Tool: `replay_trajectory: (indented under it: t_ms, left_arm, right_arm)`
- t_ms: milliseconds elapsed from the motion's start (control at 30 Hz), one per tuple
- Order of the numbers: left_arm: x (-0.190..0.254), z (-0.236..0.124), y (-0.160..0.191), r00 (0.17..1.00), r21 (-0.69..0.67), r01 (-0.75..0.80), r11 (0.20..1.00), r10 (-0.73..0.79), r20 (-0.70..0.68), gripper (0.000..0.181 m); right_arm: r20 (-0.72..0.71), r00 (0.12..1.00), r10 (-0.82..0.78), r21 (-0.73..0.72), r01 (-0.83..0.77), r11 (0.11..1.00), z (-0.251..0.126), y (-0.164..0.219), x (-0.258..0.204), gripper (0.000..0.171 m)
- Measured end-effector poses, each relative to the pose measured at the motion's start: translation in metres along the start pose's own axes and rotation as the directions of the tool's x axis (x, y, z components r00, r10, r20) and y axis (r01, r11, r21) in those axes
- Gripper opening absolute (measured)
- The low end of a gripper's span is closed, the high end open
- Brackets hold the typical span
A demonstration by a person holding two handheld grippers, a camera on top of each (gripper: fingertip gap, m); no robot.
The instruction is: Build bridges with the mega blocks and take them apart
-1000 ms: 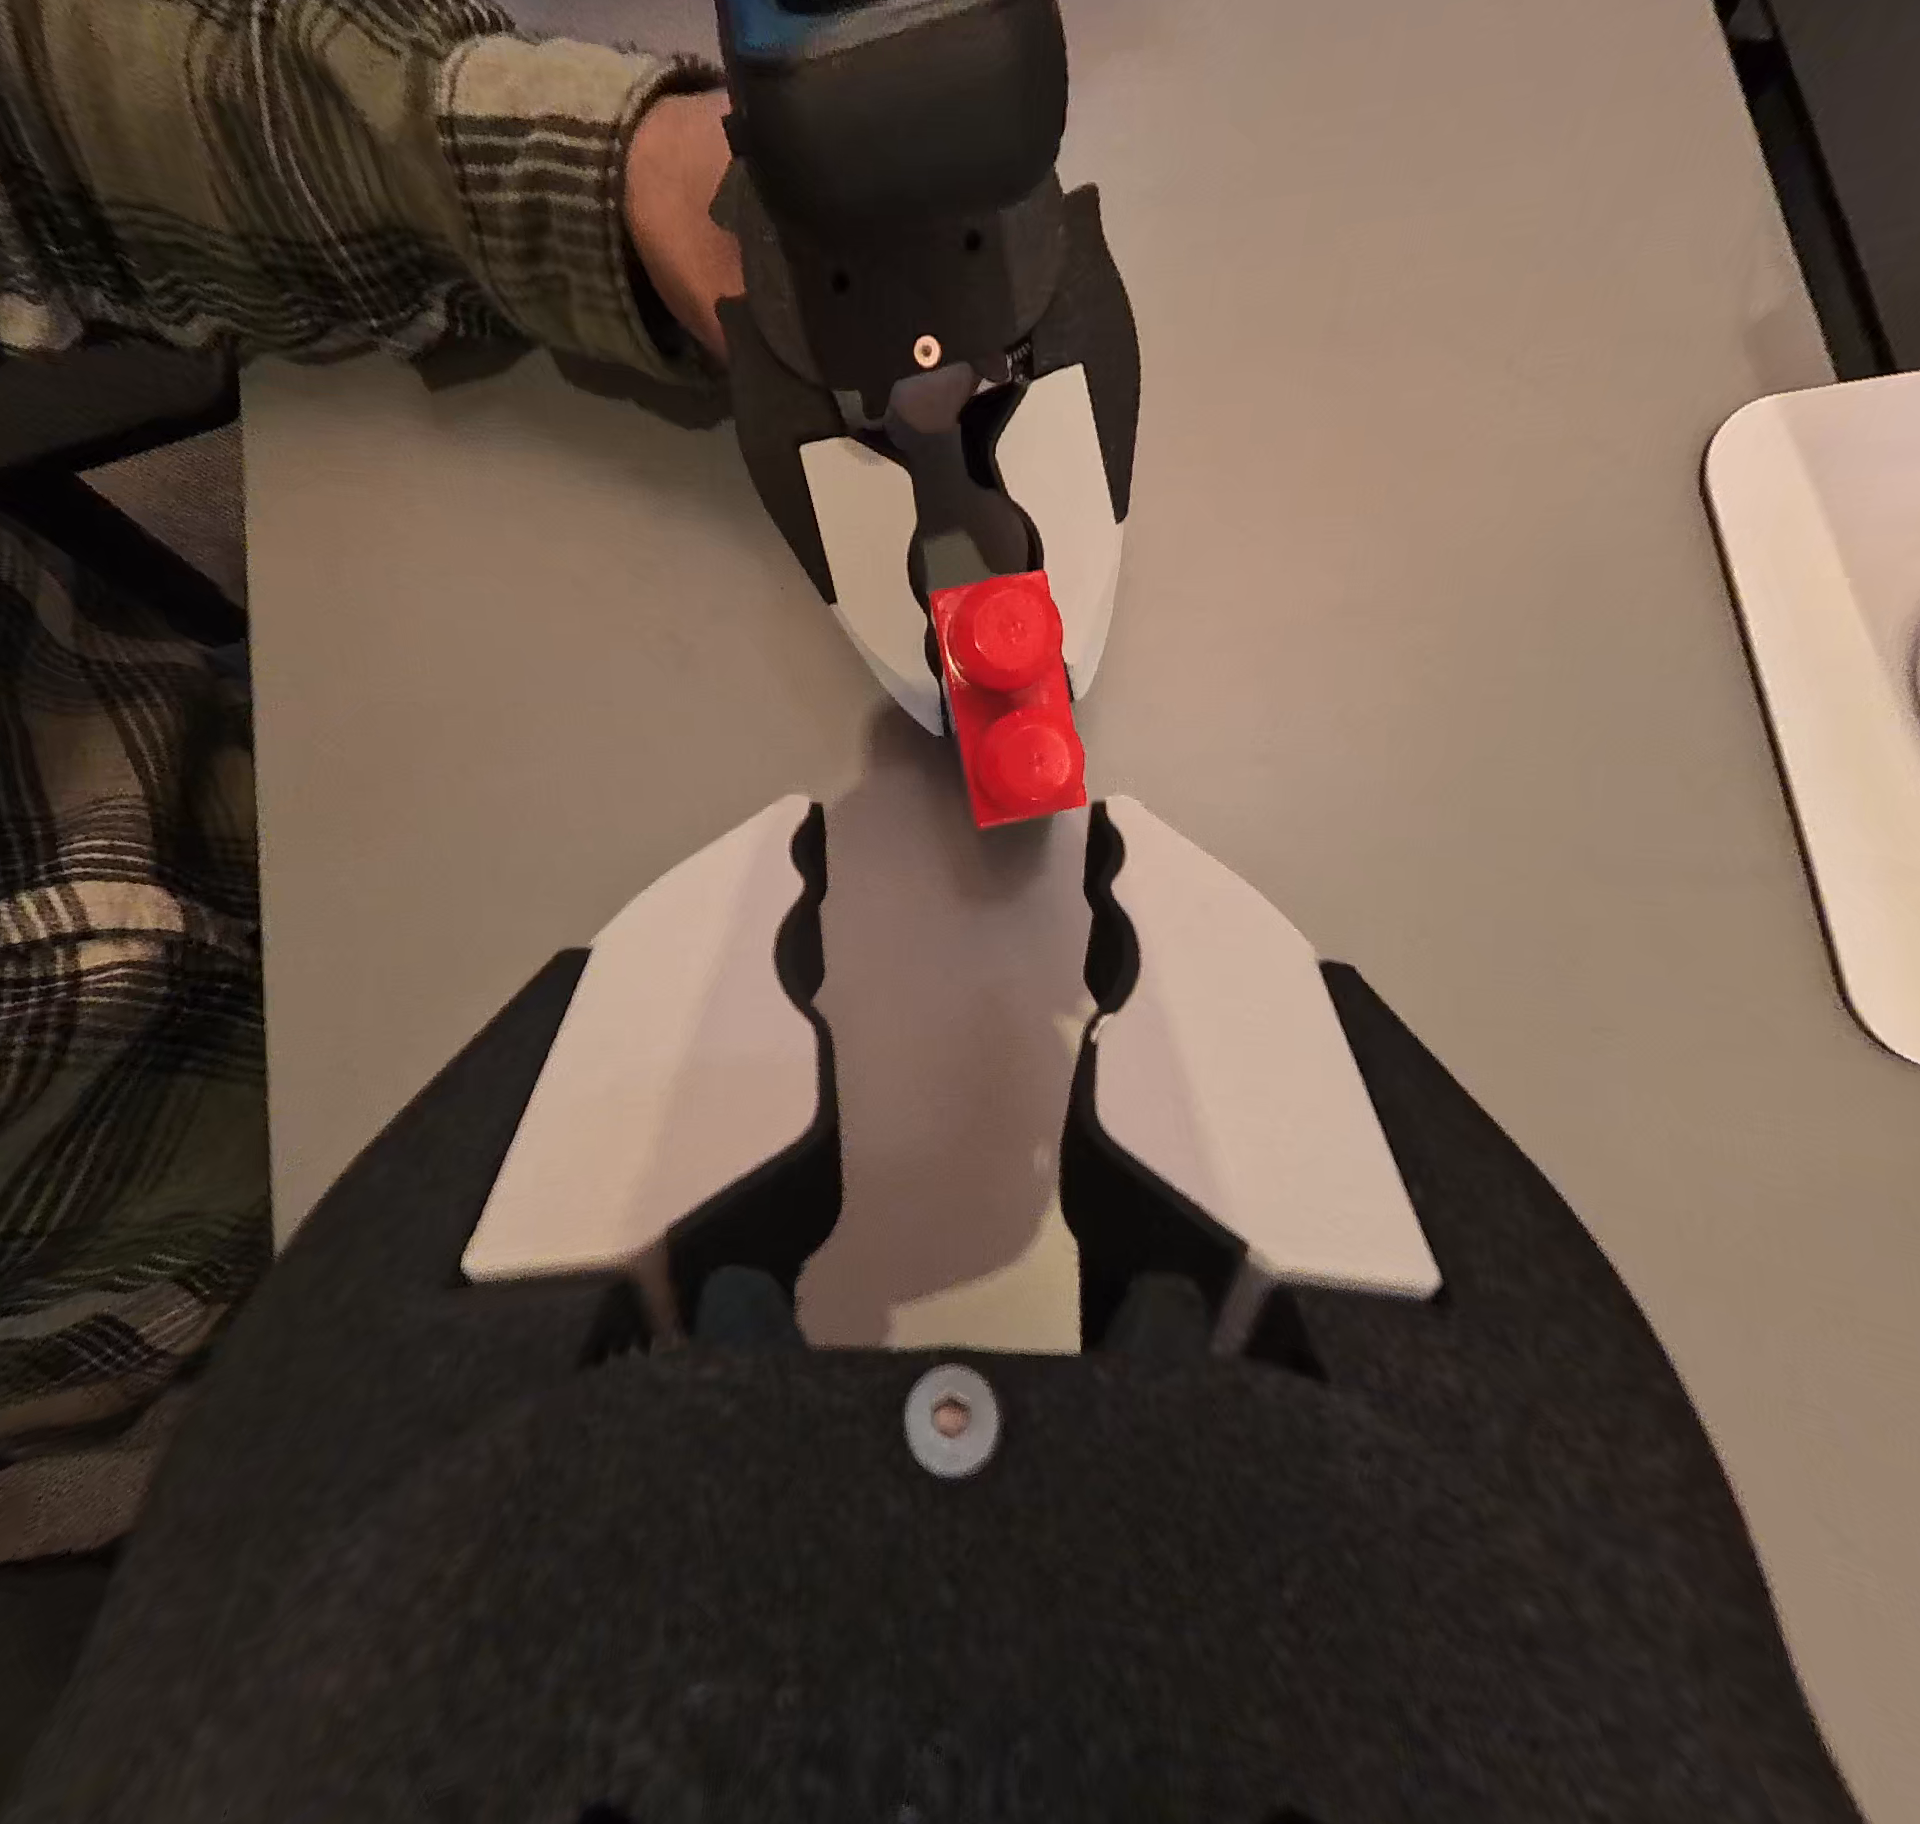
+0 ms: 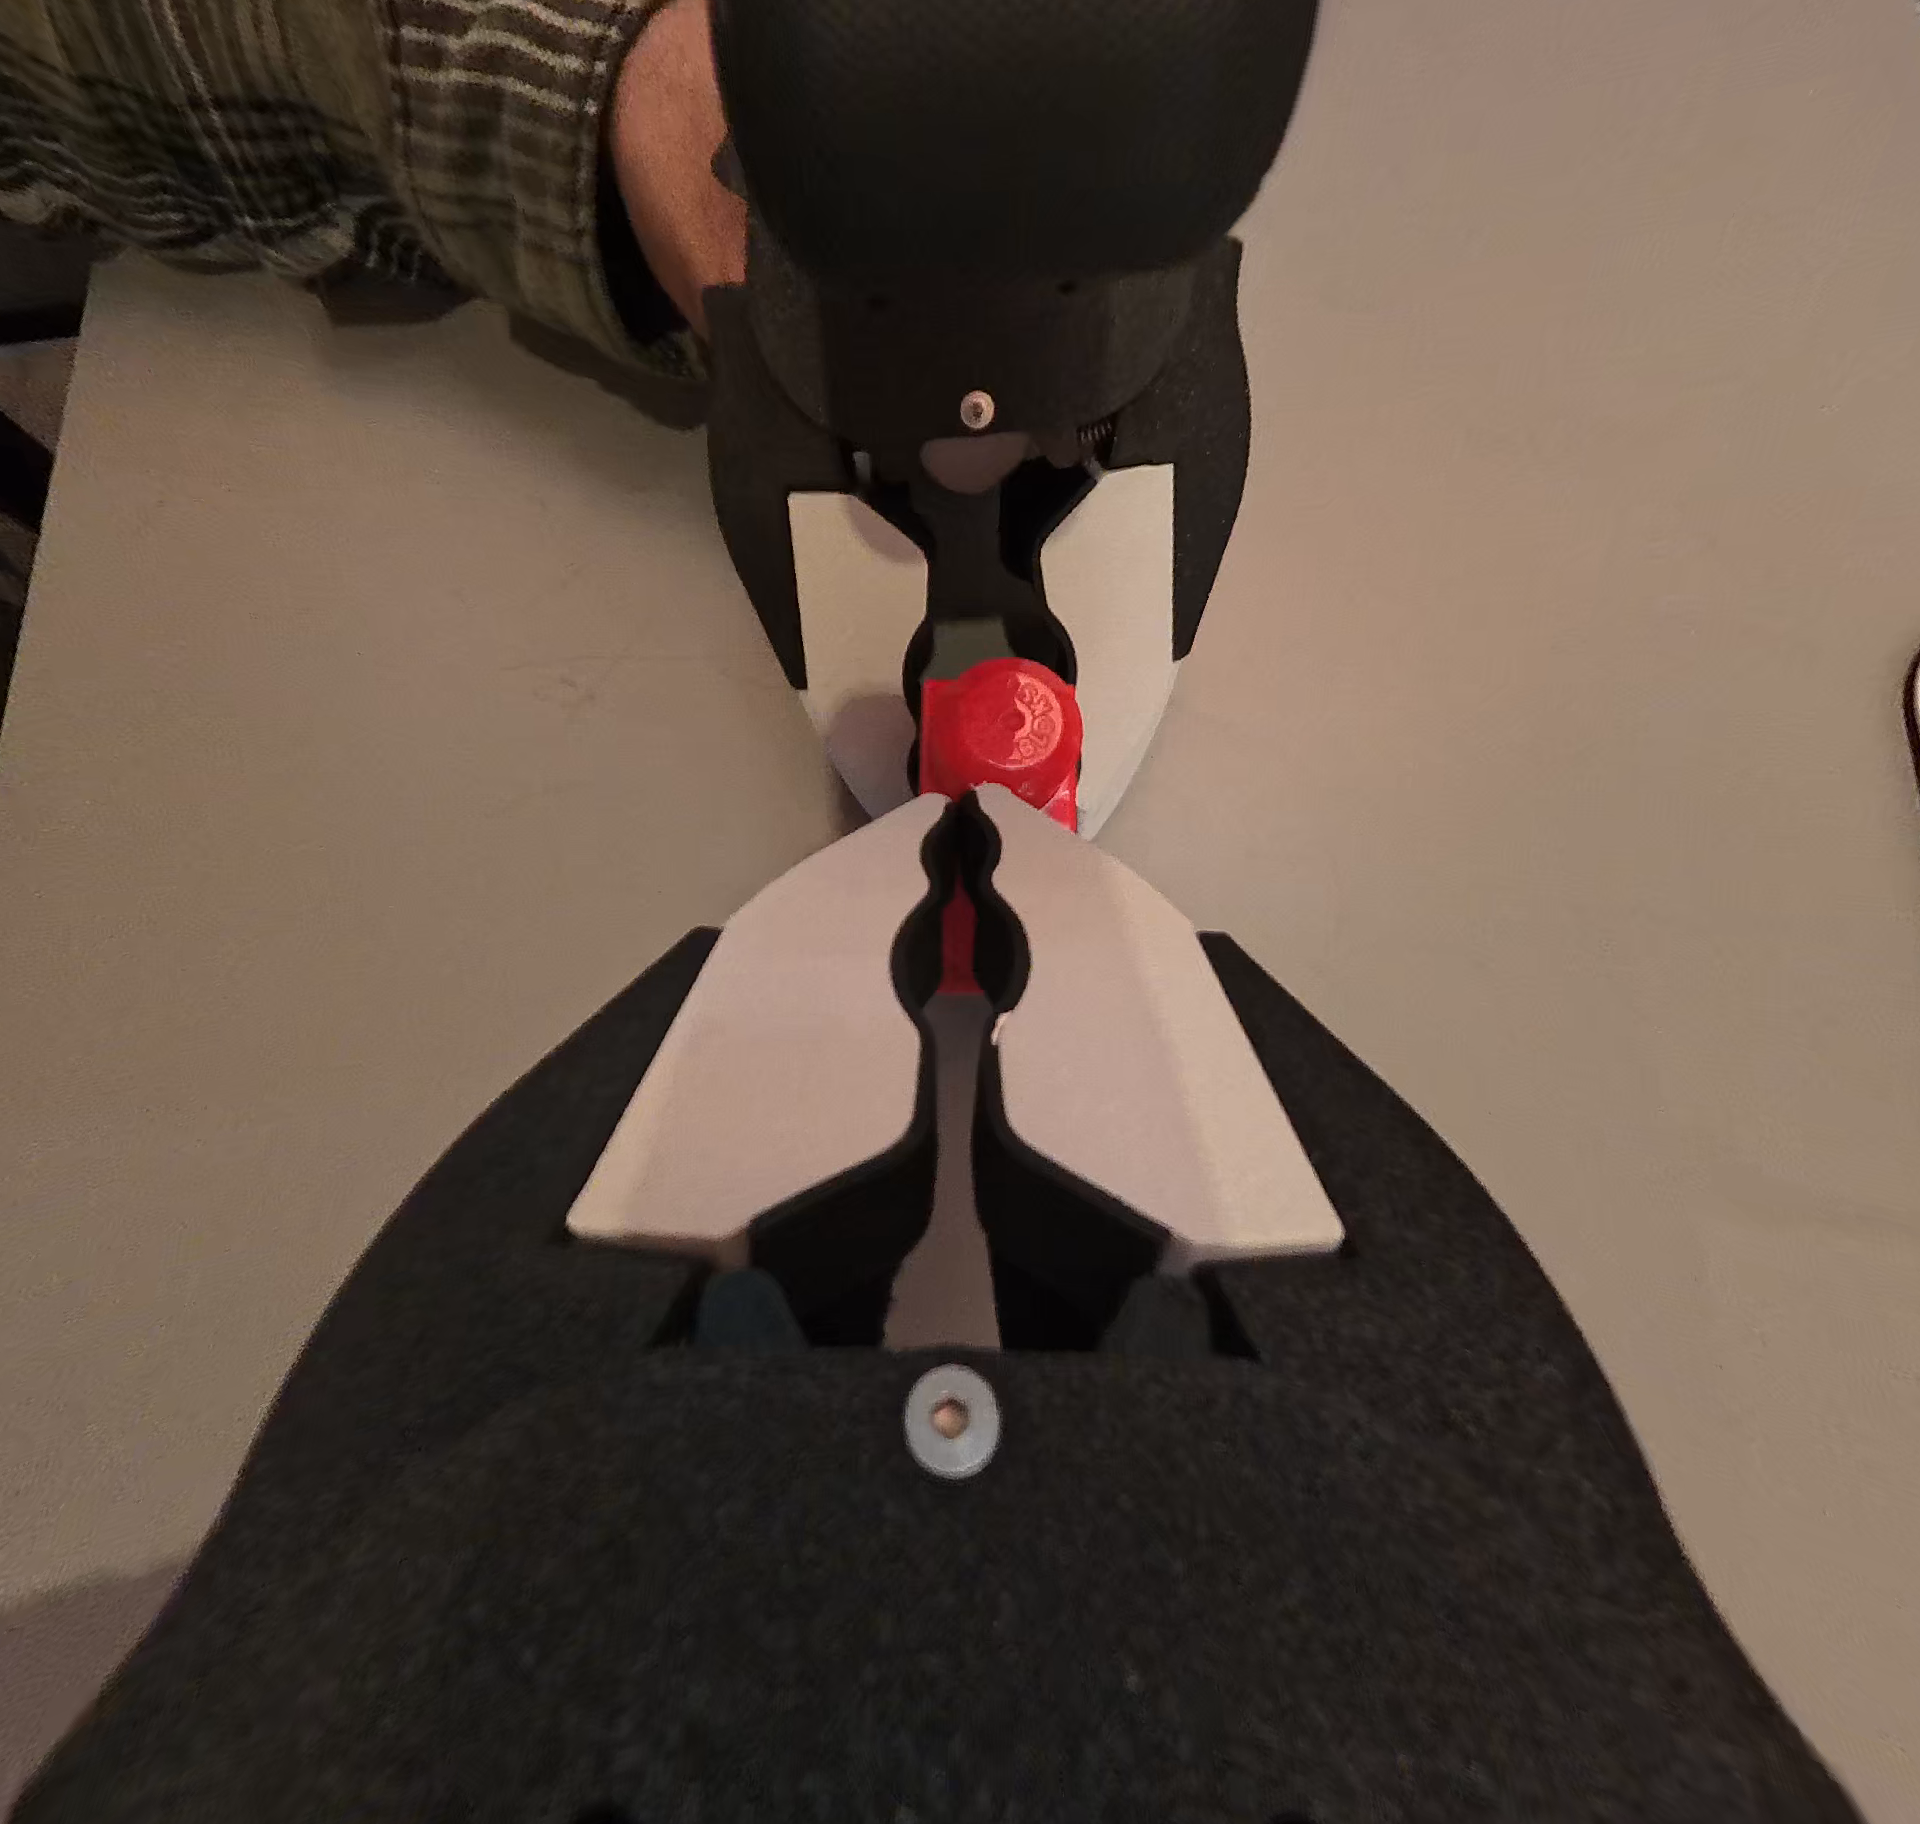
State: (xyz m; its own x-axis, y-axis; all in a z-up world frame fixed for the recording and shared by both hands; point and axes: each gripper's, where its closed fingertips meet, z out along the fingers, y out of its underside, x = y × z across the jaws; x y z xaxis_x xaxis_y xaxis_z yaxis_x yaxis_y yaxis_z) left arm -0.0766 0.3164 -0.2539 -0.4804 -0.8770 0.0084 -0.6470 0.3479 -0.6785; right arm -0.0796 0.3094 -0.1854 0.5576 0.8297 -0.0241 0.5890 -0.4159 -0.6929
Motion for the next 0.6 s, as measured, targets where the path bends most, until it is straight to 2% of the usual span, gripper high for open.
replay_trajectory:
  t_ms: [167,233,367,433,500,600]
  left_arm:
    - [0.0,0.0,0.0,1.0,-0.001,-0.004,1.0,0.004,-0.004,0.04]
    - [0.0,0.0,0.0,1.0,-0.002,-0.008,1.0,0.008,0.0,0.04]
    - [0.0,0.0,0.0,1.0,0.0,-0.01,1.0,0.01,-0.002,0.04]
    - [0.0,0.0,0.001,1.0,0.002,-0.013,1.0,0.013,-0.004,0.04]
    - [0.0,0.0,0.001,1.0,0.002,-0.014,1.0,0.014,-0.005,0.04]
    - [0.001,0.0,0.001,1.0,0.002,-0.015,1.0,0.015,-0.005,0.04]
  right_arm:
    - [0.031,0.998,0.054,0.042,-0.055,0.998,0.0,-0.001,0.0,0.0]
    - [0.023,1.0,0.021,-0.039,-0.02,0.999,-0.003,-0.001,0.003,0.0]
    - [0.045,0.998,-0.038,-0.106,0.043,0.993,-0.016,-0.005,0.007,0.002]
    - [0.065,0.997,-0.049,-0.158,0.059,0.986,-0.018,0.003,0.006,0.021]
    - [0.07,0.996,-0.062,-0.173,0.073,0.982,-0.019,0.005,0.006,0.028]
    - [0.055,0.996,-0.073,-0.181,0.082,0.98,-0.02,0.005,0.008,0.029]
